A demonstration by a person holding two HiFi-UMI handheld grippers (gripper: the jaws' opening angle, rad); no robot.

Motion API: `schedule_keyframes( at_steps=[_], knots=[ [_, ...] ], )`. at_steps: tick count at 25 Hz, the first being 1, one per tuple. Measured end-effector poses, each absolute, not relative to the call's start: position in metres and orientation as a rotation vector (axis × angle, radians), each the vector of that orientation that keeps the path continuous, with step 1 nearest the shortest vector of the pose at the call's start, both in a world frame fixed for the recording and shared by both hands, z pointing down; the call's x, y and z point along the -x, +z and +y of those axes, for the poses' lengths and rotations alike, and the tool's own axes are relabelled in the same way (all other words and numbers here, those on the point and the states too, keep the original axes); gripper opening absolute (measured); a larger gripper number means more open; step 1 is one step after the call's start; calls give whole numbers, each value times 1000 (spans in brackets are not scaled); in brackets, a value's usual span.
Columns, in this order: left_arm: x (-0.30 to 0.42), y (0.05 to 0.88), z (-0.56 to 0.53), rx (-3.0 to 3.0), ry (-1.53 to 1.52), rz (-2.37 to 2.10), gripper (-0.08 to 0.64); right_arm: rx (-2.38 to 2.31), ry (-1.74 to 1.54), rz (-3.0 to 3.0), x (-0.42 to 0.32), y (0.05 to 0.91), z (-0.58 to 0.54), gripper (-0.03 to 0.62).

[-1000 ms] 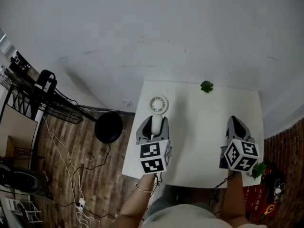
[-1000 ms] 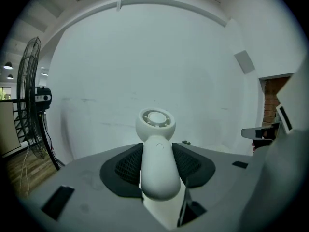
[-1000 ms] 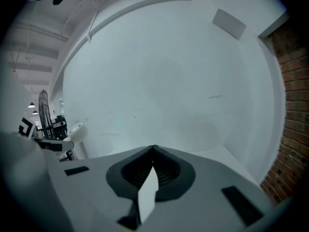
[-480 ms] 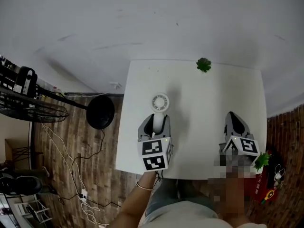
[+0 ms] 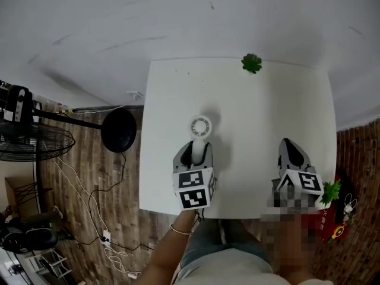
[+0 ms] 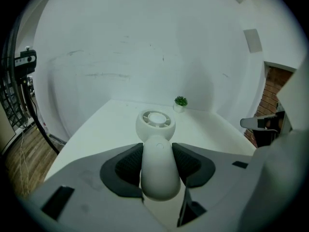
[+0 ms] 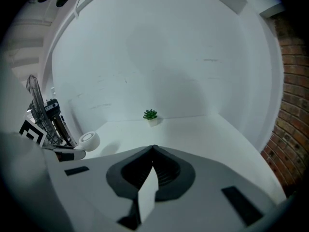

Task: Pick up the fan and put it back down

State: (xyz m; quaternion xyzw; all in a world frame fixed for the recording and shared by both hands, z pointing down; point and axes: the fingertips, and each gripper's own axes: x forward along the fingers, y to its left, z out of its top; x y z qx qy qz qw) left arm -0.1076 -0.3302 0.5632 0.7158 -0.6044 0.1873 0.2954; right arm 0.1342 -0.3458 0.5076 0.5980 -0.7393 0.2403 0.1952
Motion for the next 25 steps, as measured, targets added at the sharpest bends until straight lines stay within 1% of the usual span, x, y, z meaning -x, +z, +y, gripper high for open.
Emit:
schedule_keyframes(
  at_steps=[11,25],
  knots=[
    [93,593,-333,-1875,534,-1543,189,-1676,721,-2033,-140,524,-335,2],
    [74,608,-330,-1846,540,-1506,189,-1684,759,-2006,-152,535,-330,2]
  ],
)
